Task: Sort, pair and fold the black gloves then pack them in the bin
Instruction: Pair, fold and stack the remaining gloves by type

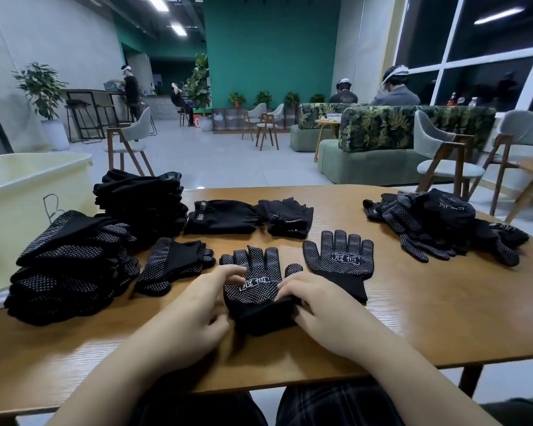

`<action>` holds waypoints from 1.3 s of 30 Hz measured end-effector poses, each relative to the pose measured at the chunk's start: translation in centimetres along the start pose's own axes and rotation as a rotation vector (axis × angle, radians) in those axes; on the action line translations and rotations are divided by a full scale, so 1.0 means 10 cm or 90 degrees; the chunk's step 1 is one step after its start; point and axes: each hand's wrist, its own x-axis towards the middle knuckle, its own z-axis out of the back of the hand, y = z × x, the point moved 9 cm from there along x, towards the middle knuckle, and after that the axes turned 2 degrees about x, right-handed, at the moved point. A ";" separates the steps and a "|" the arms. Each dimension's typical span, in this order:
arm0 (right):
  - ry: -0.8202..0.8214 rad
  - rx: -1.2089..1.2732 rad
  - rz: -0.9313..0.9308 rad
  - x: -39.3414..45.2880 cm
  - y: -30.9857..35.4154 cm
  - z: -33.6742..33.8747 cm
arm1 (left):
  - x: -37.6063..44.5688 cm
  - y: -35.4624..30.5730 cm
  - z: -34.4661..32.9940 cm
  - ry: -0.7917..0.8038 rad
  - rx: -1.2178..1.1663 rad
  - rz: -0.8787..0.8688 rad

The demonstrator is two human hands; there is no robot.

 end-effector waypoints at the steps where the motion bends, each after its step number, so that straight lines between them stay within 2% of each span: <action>1: 0.006 0.001 0.000 0.01 0.01 0.00 | 0.03 -0.01 -0.04 0.030 0.040 0.002; 3: 0.019 0.000 -0.017 0.03 0.00 0.01 | 0.11 -0.04 -0.08 0.047 0.091 0.010; 5: 0.023 0.004 -0.051 0.07 -0.02 0.05 | 0.18 -0.06 -0.04 0.019 0.110 0.035; 9: 0.013 0.009 -0.123 0.20 -0.09 0.10 | 0.26 0.08 0.02 -0.049 0.009 0.124; 13: -0.002 0.052 -0.184 0.39 -0.16 0.10 | 0.34 0.19 0.03 -0.106 -0.026 0.205; 20: -0.002 -0.022 -0.257 0.59 -0.35 -0.02 | 0.45 0.26 0.00 -0.125 0.090 0.267; 24: -0.051 -0.082 -0.249 0.63 -0.38 0.02 | 0.49 0.26 0.00 -0.133 0.143 0.267; 28: -0.119 -0.075 -0.217 0.62 -0.37 0.05 | 0.44 0.30 -0.02 -0.163 0.121 0.242; 33: -0.229 -0.092 -0.037 0.56 -0.13 0.19 | 0.36 0.19 0.07 -0.215 0.138 0.135; 36: -0.152 -0.111 0.015 0.50 -0.02 0.08 | 0.32 0.14 0.05 -0.196 0.132 0.113; 39: -0.057 -0.158 -0.018 0.48 -0.06 -0.09 | 0.30 0.14 0.00 -0.177 0.170 0.159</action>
